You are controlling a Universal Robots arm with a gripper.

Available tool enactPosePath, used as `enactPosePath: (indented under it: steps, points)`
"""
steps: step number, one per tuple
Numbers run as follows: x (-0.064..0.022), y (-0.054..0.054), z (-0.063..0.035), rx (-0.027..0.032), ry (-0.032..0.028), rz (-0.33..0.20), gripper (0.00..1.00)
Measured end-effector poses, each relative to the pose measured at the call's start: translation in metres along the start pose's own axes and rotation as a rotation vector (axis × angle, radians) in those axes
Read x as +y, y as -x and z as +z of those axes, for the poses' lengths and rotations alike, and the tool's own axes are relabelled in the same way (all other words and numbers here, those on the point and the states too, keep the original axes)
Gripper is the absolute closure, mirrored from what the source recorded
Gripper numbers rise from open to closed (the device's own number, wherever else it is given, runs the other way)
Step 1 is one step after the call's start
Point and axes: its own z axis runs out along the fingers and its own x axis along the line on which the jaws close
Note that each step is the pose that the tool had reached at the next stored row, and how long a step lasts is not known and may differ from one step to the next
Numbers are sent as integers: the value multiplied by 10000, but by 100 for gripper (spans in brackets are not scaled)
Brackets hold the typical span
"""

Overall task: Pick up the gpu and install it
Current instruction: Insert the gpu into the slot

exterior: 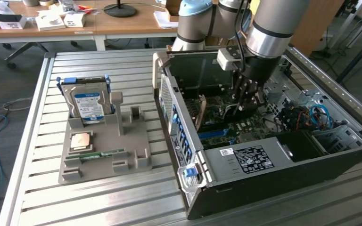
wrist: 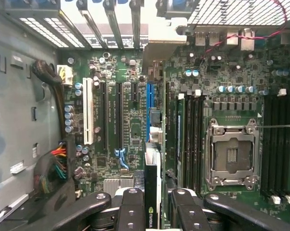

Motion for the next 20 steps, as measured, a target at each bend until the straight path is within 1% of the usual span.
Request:
enactPosePath:
  steps: [6,15,20]
  points:
    - [2,-2,57,-1,0,-1,74]
    - [14,-2,59,0,-2,1,74]
    - [59,-3,58,0,-33,-1,74]
